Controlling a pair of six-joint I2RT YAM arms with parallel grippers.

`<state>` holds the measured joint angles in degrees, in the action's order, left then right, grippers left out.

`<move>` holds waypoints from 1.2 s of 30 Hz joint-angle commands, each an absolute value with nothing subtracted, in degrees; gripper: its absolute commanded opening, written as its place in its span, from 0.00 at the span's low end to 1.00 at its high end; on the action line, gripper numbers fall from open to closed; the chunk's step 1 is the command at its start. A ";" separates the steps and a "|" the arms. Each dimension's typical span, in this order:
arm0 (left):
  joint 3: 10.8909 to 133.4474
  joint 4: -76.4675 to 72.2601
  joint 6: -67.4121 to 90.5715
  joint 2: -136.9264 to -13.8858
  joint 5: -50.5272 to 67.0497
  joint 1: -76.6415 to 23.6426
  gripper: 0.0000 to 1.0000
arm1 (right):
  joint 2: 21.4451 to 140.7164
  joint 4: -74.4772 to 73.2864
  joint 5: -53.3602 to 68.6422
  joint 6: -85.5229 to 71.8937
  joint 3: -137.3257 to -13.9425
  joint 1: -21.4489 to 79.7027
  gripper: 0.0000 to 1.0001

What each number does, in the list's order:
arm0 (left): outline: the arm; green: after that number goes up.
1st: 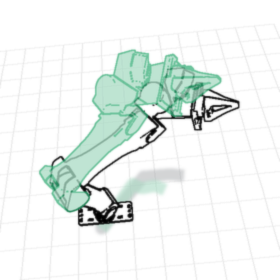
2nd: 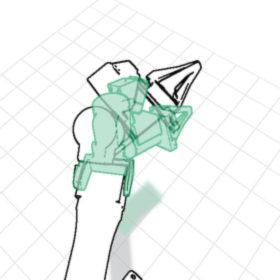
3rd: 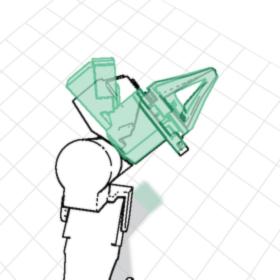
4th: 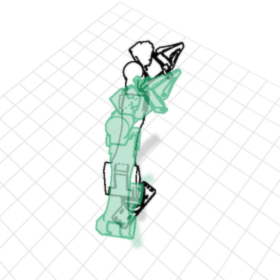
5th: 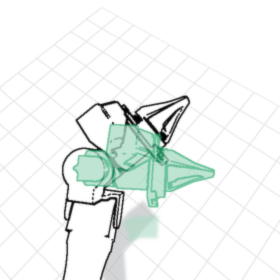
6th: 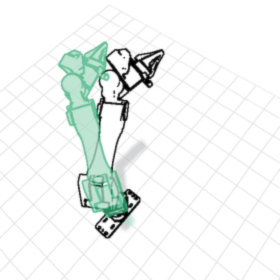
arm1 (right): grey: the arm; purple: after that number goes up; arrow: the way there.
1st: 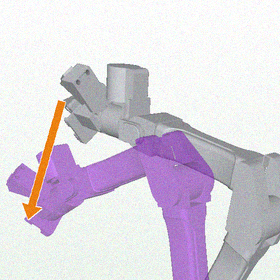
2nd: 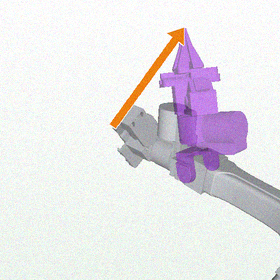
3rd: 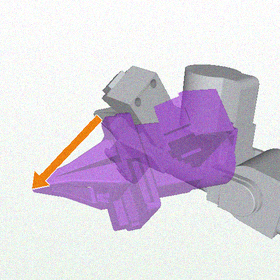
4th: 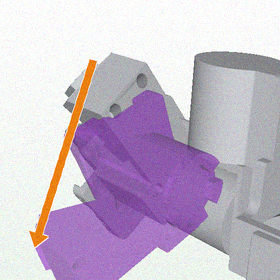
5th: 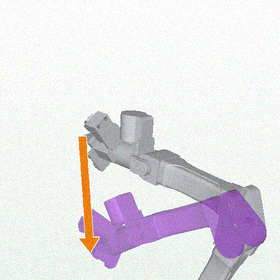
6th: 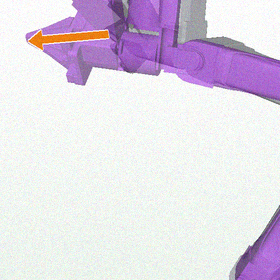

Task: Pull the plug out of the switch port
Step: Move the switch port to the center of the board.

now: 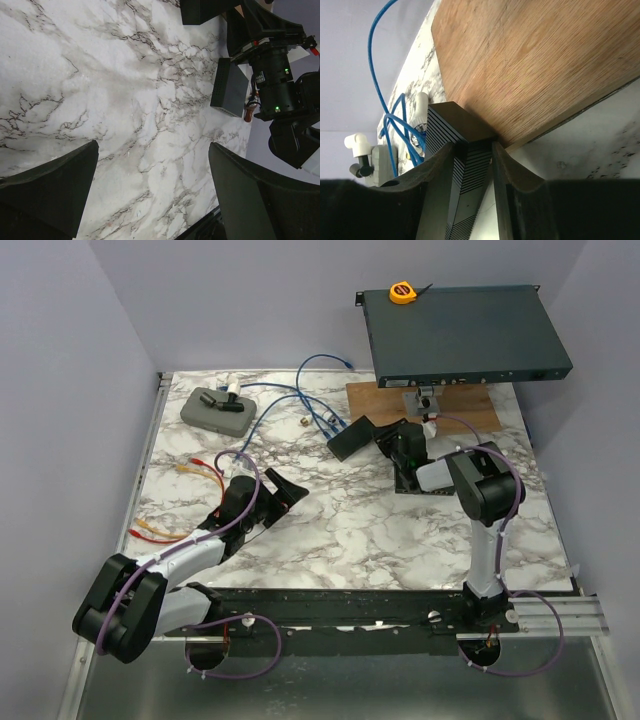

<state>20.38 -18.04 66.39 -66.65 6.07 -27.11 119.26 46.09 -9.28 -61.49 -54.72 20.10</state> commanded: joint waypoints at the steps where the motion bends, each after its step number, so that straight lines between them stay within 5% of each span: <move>1: 19.54 -20.68 67.40 -66.39 7.77 -27.20 0.90 | 120.15 42.44 -5.10 -61.04 -55.92 21.76 0.37; 21: 16.50 -21.04 68.12 -63.48 6.61 -27.55 0.89 | 112.60 39.46 -6.51 -60.72 -46.59 35.77 0.33; 29: 13.65 -17.48 67.90 -56.17 3.36 -27.58 0.89 | 104.97 36.71 -11.25 -45.37 -48.63 39.46 0.41; 36: 12.42 -16.88 68.00 -54.15 3.12 -27.71 0.89 | 111.11 33.45 -15.17 -30.36 -59.90 42.09 0.44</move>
<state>13.56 -18.26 67.79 -54.98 4.54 -27.44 106.91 36.42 -10.76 -42.44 -53.52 40.88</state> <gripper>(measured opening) 0.894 0.430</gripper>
